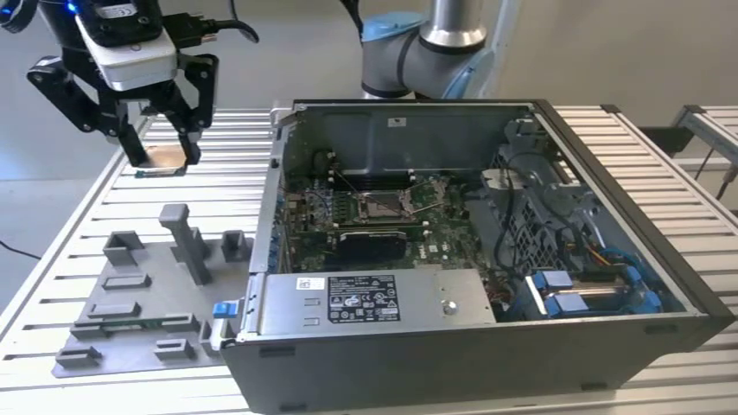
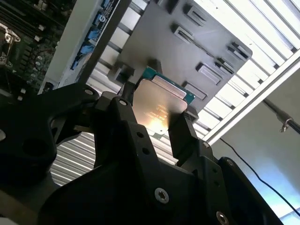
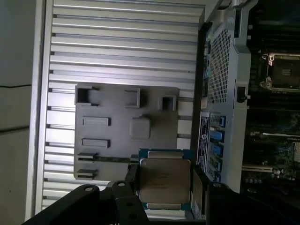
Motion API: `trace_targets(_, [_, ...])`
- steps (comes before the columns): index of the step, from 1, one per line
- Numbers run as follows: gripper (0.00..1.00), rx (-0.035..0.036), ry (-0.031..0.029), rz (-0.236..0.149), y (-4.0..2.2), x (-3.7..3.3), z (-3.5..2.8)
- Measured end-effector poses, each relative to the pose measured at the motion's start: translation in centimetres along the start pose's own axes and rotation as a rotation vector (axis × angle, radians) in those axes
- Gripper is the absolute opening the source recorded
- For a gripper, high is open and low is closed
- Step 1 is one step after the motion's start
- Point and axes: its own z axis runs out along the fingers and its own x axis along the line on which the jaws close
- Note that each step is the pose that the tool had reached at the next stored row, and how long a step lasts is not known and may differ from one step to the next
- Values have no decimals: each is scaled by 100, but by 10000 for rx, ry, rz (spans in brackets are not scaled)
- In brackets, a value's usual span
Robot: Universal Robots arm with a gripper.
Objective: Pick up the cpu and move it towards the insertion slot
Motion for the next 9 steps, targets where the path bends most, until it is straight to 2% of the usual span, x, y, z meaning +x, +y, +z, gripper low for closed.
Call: trace_targets(9, [0,-1,1,0,-15,-289,-1])
